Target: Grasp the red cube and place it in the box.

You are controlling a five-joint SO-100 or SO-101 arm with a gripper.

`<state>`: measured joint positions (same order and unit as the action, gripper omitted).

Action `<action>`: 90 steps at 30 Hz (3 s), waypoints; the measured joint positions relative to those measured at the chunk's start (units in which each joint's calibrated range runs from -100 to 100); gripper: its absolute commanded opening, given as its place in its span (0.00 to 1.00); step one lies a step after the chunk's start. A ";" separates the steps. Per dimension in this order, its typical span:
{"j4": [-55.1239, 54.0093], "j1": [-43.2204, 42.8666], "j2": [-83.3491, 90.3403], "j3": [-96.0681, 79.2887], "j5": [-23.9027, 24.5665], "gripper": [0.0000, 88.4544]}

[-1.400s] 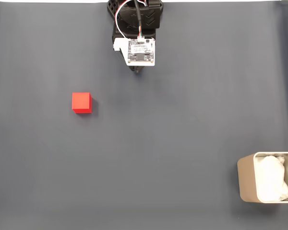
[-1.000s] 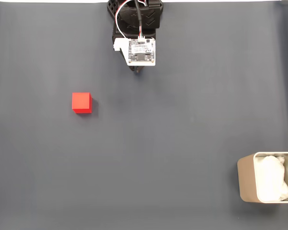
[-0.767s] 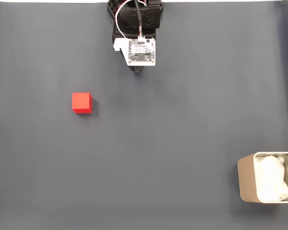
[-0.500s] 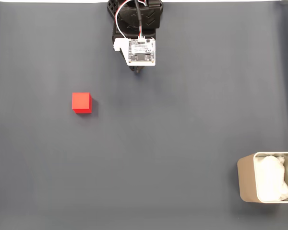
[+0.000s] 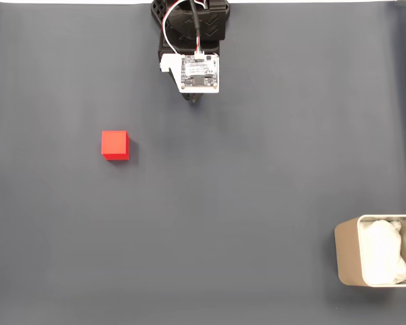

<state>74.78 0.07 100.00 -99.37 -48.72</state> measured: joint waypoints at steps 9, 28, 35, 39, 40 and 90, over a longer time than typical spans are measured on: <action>-10.50 -0.59 -6.43 8.59 0.29 0.00; -4.22 -2.37 -44.90 71.43 0.34 0.00; -0.32 1.48 -50.02 77.40 0.39 0.00; -0.08 4.82 -51.58 77.58 0.39 0.00; -0.08 5.71 -52.11 77.58 0.39 0.00; -28.40 26.34 -66.26 54.34 -3.57 0.29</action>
<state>46.38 26.41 33.74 -45.03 -52.28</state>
